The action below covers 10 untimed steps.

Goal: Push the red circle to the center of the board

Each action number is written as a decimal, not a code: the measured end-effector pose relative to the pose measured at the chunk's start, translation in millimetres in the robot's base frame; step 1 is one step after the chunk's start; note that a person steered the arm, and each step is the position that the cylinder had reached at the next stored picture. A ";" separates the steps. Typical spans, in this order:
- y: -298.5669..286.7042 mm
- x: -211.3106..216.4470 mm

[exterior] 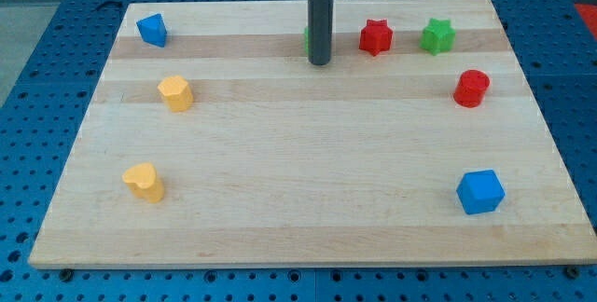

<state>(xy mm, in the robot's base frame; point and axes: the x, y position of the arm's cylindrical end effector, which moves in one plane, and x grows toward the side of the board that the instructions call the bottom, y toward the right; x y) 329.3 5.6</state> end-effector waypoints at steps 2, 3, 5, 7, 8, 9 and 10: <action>-0.2 37.9; 19.8 48.2; 107.1 31.4; 192.3 27.6; 239.9 35.0; 251.8 48.6; 226.5 47.7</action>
<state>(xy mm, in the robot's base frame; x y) 377.0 232.1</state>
